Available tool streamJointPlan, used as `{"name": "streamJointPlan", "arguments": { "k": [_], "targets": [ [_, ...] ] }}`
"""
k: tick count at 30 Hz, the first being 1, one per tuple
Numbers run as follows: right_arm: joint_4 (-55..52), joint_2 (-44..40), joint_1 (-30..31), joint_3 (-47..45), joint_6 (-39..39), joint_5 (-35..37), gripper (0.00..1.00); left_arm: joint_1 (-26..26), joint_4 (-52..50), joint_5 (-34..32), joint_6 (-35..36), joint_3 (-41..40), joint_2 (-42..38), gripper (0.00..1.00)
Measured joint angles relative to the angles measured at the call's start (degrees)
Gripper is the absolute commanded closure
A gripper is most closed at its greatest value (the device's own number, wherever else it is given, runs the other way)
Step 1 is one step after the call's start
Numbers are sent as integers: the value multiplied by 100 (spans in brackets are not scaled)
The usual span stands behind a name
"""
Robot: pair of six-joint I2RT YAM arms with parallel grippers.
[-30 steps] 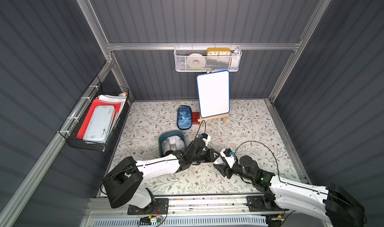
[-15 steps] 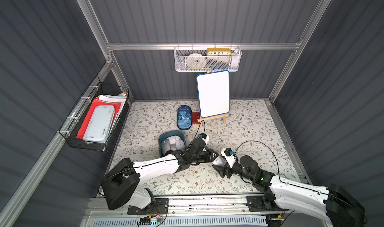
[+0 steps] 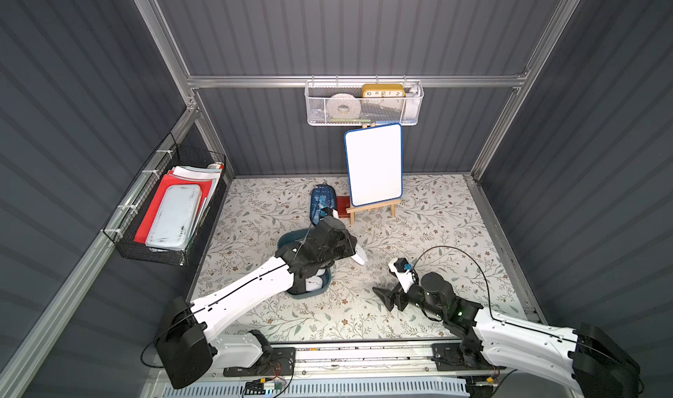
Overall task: Put the mouse in the storage box
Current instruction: Place the mouse in the storage box.
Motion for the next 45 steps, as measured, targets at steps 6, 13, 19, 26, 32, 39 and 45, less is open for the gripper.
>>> {"name": "streamJointPlan", "arguments": {
  "k": [6,13,19,26,32,39,45],
  "targets": [
    [0,-2,0,0,55,114,6,190,-1292,-942,-339,227,-39,100],
    [0,37,0,0,59,131,6,229,-2780,-2184,-962,997,697,100],
    [-2,66,0,0,59,131,6,452,-3620,-2975,-1224,1543,1674,100],
    [-2,68,0,0,59,133,6,1049,-3849,-3390,-922,1829,2555,100],
    [-2,72,0,0,61,146,6,1349,-3823,-3506,-509,1998,2828,100],
    [-2,131,0,11,59,149,5,1362,-3775,-3499,-81,2371,3174,100],
    [-2,157,0,13,61,149,5,1362,-3753,-3508,133,2618,3434,100]
  ]
}}
